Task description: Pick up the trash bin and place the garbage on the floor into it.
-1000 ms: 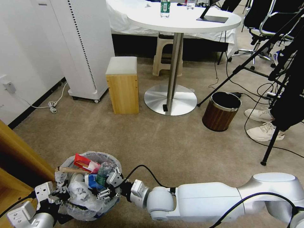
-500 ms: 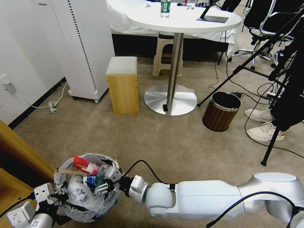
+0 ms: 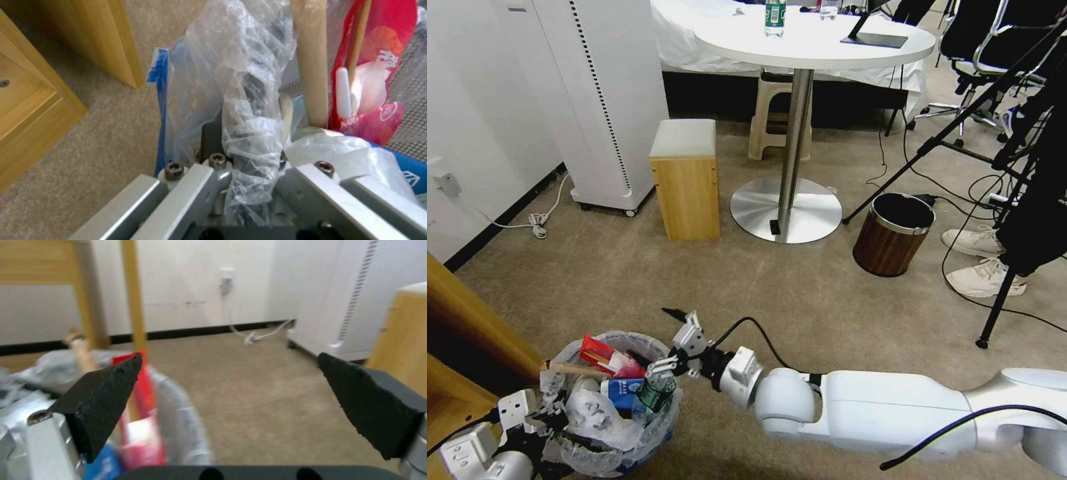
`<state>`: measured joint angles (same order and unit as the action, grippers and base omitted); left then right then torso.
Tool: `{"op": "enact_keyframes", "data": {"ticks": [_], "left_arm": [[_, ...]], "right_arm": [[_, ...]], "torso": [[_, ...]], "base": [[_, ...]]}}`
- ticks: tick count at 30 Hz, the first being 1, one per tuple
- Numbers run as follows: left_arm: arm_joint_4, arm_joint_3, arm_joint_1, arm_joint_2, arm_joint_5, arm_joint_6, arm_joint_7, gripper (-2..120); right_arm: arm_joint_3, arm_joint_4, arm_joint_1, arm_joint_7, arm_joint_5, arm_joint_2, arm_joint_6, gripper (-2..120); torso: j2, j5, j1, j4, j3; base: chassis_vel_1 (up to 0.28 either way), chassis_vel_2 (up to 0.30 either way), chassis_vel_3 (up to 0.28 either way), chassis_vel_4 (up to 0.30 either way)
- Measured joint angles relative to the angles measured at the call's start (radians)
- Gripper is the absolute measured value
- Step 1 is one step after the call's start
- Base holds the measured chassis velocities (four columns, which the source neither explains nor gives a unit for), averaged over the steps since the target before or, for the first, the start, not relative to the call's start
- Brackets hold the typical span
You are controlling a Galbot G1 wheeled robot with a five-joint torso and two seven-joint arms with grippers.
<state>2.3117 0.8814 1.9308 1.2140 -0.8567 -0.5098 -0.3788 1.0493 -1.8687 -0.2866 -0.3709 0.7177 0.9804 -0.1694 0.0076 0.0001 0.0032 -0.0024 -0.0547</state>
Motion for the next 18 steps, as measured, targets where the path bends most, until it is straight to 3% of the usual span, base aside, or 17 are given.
{"op": "enact_keyframes", "data": {"ticks": [5, 12, 18], "left_arm": [[-0.038, -0.009, -0.012, -0.036, -0.020, -0.002, -0.003, 0], [-0.127, -0.032, -0.057, -0.089, -0.045, 0.004, -0.012, 0], [-0.161, -0.032, -0.065, -0.106, -0.058, 0.006, -0.018, 0]], "right_arm": [[-0.043, -0.015, -0.015, -0.023, -0.011, -0.047, -0.011, 100], [-0.218, -0.041, -0.084, -0.028, -0.013, -0.164, -0.030, 100], [-0.286, -0.045, -0.126, -0.025, -0.025, -0.208, -0.041, 100]], "torso": [[0.000, -0.0001, 0.000, 0.0000, 0.000], [0.000, 0.0014, 0.000, 0.0004, 0.000], [0.000, 0.0014, 0.000, 0.0005, 0.000]], "base": [[0.000, 0.000, 0.000, 0.000], [0.000, 0.000, 0.000, 0.000], [0.000, 0.000, 0.000, 0.000]]}}
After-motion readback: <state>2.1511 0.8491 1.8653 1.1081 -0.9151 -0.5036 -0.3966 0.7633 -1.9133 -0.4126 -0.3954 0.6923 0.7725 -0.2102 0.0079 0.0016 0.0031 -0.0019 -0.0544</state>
